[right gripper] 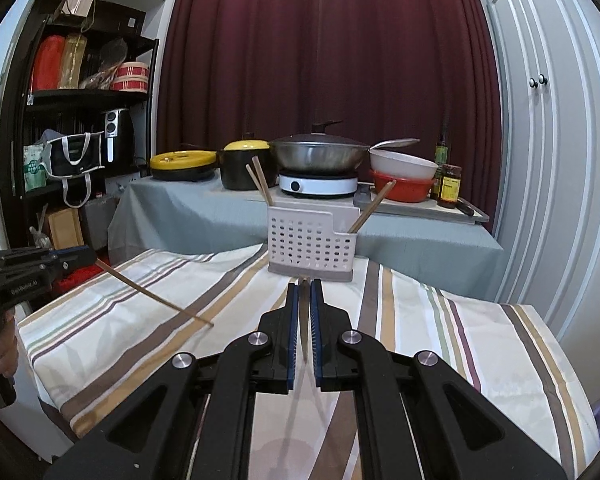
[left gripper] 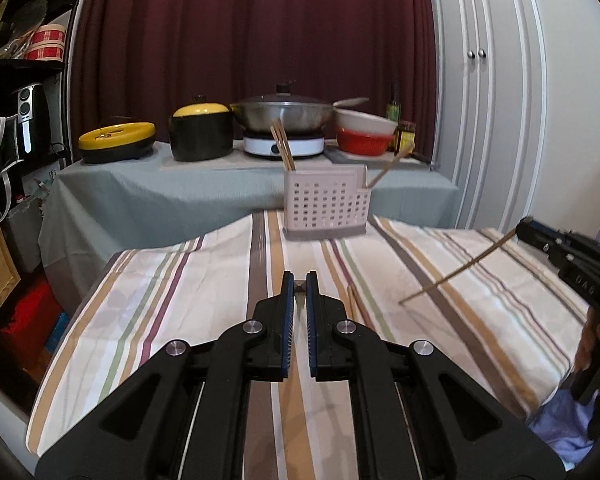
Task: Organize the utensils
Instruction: 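Lift both held chopsticks and carry them over the white holder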
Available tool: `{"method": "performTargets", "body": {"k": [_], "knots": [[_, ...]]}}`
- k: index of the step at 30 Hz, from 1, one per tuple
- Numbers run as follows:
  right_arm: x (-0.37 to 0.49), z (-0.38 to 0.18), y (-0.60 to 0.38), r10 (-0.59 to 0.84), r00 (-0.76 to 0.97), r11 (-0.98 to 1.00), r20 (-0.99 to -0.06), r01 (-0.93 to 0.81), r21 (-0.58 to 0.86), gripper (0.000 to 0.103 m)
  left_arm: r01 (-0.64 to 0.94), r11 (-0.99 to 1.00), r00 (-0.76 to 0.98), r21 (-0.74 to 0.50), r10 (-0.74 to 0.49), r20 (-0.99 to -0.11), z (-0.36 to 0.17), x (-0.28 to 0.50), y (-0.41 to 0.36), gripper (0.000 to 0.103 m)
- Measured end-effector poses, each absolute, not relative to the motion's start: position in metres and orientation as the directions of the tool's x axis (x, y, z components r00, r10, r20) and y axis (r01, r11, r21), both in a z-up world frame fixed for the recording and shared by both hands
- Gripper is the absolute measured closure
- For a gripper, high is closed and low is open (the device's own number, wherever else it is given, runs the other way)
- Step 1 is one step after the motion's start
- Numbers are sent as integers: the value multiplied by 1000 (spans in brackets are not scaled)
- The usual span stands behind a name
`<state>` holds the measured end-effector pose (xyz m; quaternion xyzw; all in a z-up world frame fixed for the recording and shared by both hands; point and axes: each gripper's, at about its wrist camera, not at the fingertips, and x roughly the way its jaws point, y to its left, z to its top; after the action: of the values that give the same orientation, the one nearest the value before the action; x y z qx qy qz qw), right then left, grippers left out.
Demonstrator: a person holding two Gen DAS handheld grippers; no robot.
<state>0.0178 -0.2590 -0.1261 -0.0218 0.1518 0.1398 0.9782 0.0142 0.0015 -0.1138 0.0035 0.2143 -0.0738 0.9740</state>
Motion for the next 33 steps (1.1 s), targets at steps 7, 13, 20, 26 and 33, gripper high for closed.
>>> {"method": "performTargets", "body": {"k": [7, 13, 20, 26, 33], "knots": [[26, -120, -261, 276, 912, 958, -305, -286, 11, 96, 141, 989, 903, -53, -151, -402, -91, 19, 8, 97], [35, -117, -260, 277, 914, 958, -297, -286, 15, 96, 141, 988, 899, -57, -152, -410, -84, 31, 9, 97], [50, -114, -260, 273, 922, 960, -275, -280, 15, 96, 131, 990, 909, -57, -143, -392, -80, 45, 7, 97], [64, -110, -259, 277, 925, 960, -259, -281, 22, 96, 124, 990, 917, -64, -140, -374, -75, 59, 6, 97], [79, -105, -257, 280, 929, 959, -244, -283, 22, 96, 127, 990, 925, -64, -141, -353, -64, 74, 6, 97]]}}
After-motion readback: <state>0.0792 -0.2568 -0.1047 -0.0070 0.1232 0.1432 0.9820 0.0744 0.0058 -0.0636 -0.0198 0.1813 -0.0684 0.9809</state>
